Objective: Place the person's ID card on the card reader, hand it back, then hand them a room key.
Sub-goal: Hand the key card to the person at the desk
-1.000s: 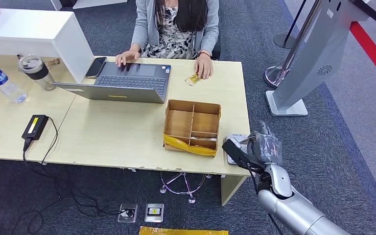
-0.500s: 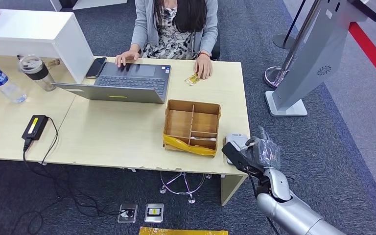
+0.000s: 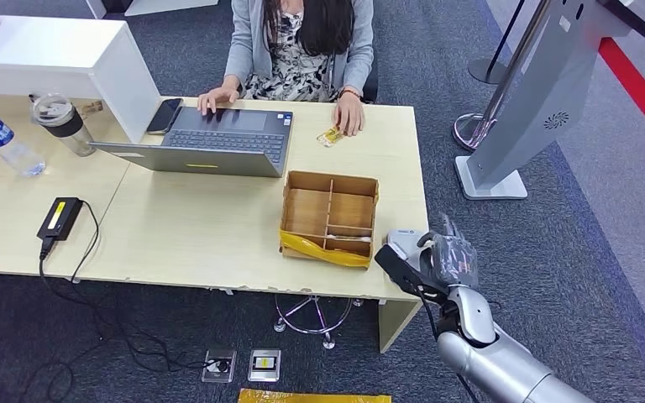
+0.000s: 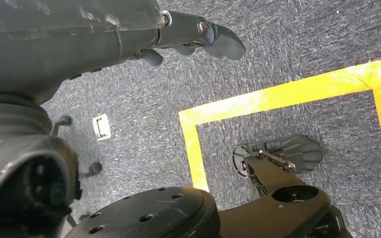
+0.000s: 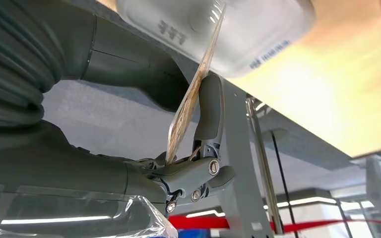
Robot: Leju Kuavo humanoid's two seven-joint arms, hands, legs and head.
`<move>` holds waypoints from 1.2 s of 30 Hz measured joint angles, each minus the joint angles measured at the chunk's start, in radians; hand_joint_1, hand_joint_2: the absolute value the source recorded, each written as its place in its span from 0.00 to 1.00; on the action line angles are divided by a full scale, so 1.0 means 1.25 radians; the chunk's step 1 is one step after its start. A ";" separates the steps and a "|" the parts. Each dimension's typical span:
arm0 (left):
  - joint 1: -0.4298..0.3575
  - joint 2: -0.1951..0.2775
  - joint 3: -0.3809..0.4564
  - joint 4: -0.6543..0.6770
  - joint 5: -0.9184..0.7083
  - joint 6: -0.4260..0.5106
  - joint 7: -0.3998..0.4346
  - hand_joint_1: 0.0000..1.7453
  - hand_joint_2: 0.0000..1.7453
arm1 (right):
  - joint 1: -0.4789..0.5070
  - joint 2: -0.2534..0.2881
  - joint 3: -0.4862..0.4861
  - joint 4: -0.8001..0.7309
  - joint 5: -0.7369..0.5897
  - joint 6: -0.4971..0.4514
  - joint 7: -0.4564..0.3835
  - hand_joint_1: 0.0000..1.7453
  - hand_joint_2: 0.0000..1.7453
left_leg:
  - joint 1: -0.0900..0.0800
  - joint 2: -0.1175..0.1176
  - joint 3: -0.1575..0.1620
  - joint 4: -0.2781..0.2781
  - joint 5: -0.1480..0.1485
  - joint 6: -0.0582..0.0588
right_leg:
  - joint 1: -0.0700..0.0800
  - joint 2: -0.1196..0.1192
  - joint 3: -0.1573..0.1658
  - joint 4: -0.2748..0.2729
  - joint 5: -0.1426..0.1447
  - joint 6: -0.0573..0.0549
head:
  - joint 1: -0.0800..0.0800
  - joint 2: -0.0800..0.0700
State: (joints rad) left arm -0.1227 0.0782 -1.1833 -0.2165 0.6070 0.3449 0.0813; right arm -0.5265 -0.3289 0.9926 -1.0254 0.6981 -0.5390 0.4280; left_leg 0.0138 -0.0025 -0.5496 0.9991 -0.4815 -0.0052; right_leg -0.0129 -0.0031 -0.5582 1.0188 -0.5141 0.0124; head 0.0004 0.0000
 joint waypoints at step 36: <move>-0.002 0.000 -0.026 -0.010 -0.034 -0.039 -0.014 0.00 0.00 | -0.165 0.105 0.006 -0.102 0.091 0.082 -0.024 1.00 1.00 | 0.000 0.000 -0.001 0.000 0.000 0.000 | 0.000 0.000 0.000 0.000 0.000 0.000 | 0.000 0.000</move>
State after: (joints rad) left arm -0.1254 0.0780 -1.2157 -0.2288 0.5643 0.2959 0.0639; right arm -0.7325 -0.1974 1.0007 -1.1529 0.8113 -0.4364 0.3983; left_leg 0.0138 -0.0025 -0.5503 0.9991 -0.4814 -0.0053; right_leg -0.0128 -0.0036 -0.5585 1.0191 -0.5141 0.0123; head 0.0006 0.0000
